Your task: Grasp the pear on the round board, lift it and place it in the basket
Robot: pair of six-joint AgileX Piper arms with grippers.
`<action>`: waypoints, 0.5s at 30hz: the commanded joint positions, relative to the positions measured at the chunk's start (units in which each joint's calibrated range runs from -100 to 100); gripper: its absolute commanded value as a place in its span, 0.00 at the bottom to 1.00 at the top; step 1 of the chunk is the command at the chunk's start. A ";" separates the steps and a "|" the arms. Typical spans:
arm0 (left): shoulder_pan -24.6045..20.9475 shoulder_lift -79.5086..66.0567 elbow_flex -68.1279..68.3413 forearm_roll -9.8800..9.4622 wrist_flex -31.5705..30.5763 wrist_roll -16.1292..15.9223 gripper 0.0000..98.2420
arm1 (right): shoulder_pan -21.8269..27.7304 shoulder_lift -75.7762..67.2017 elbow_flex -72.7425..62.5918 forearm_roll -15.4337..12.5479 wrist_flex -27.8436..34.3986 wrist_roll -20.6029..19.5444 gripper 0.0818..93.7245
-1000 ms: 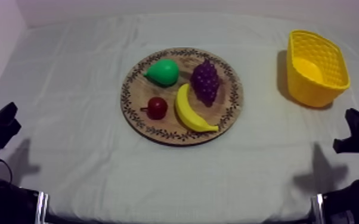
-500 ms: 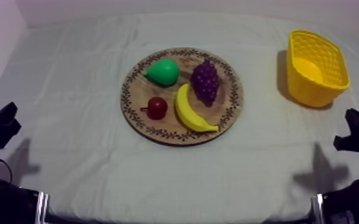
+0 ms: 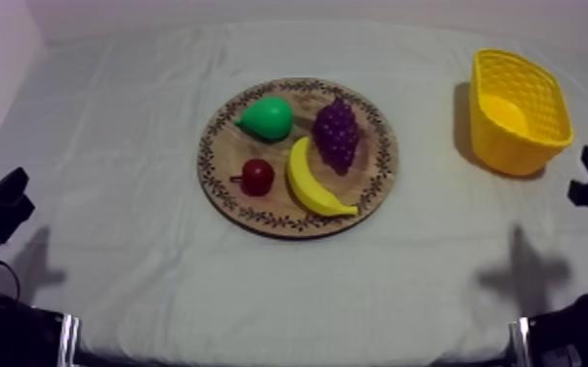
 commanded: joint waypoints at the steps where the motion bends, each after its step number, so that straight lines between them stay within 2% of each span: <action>1: -0.02 0.00 0.05 0.02 -0.01 0.02 0.00 | -0.11 5.71 -7.67 -0.98 1.70 0.96 0.01; 8: -0.02 0.00 0.05 0.02 -0.01 0.02 0.00 | -0.51 18.72 -25.23 -6.42 9.34 7.16 0.01; 15: -0.02 0.00 0.05 0.02 -0.01 0.00 0.00 | 0.68 31.70 -43.10 -13.00 19.95 13.57 0.01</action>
